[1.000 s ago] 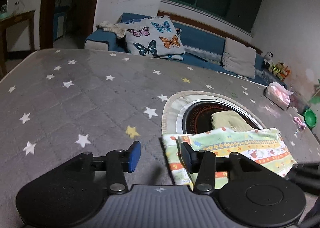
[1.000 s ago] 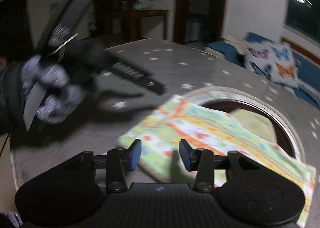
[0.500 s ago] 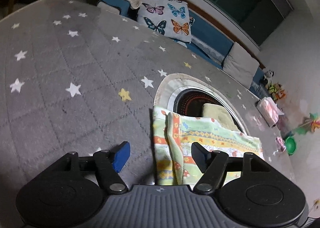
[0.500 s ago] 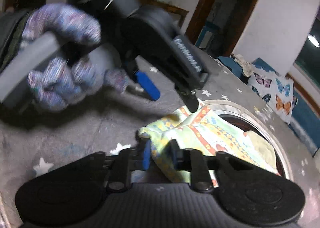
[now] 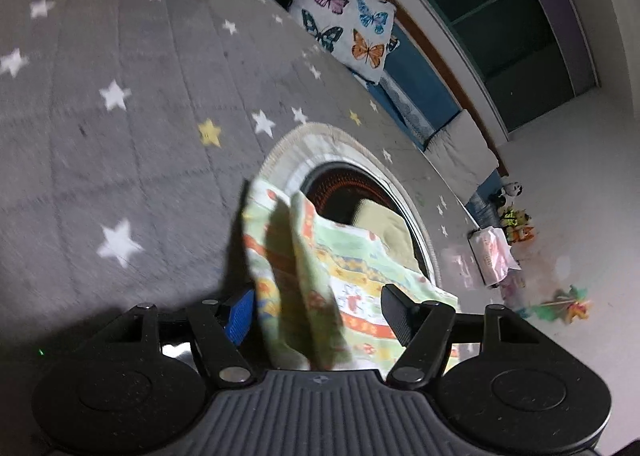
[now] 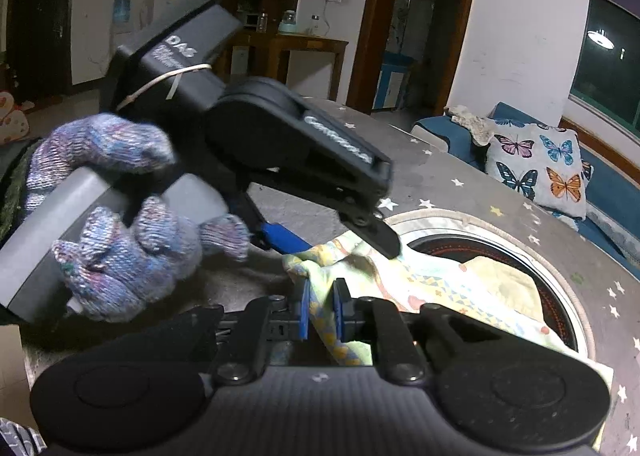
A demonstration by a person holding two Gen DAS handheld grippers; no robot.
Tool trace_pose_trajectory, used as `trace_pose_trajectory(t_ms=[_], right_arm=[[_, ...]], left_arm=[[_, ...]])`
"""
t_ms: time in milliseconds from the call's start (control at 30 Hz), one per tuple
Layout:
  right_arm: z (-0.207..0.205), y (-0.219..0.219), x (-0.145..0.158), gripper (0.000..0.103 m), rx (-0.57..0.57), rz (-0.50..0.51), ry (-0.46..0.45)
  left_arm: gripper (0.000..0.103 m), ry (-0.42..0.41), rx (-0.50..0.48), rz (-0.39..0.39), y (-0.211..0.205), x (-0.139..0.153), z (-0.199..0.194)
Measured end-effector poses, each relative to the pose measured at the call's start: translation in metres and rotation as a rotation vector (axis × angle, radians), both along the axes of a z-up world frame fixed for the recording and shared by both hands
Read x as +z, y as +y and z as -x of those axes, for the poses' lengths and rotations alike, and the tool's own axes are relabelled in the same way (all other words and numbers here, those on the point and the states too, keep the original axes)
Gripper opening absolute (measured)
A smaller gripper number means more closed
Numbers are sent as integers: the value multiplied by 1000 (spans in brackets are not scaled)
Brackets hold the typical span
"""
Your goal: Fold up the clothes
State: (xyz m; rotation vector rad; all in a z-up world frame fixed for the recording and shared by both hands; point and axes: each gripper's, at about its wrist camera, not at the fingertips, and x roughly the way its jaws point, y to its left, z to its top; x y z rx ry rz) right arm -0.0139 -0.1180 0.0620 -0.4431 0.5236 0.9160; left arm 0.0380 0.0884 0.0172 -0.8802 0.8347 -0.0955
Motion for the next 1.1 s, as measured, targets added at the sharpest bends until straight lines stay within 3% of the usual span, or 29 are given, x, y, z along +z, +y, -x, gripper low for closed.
trace_pose_trajectory(t_ms=[100,167,267,533,633,733,900,1000,1100], right_arm=[[-1,-3,2,11,0,-13,2],[-1,-5,2,11,0,-20,6],[-2,-4,1,11,6,-25,19],[-13,-38,2,15,-92,-42,56],[-39,-68,-1,16,-218,-35,72],[-71,-102,-8,26,-371,-22,83],[-120,-156,-23,30,-588,-63,128],[-136,-181,-31,41,-664,-93,134],[-149,-197,-41,41,-690,-150,195]], left_arm=[[49,26,11,54,-3,-7,-2],[26,38,27,82,-3,-12,-2],[12,43,45,107,-2,-17,0],[11,50,43,74,-2,-18,1],[11,52,42,63,-3,-18,1],[11,54,39,50,-4,-18,1],[11,55,37,34,-5,-18,1],[11,55,32,23,-6,-17,0],[11,54,29,15,-7,-17,0]])
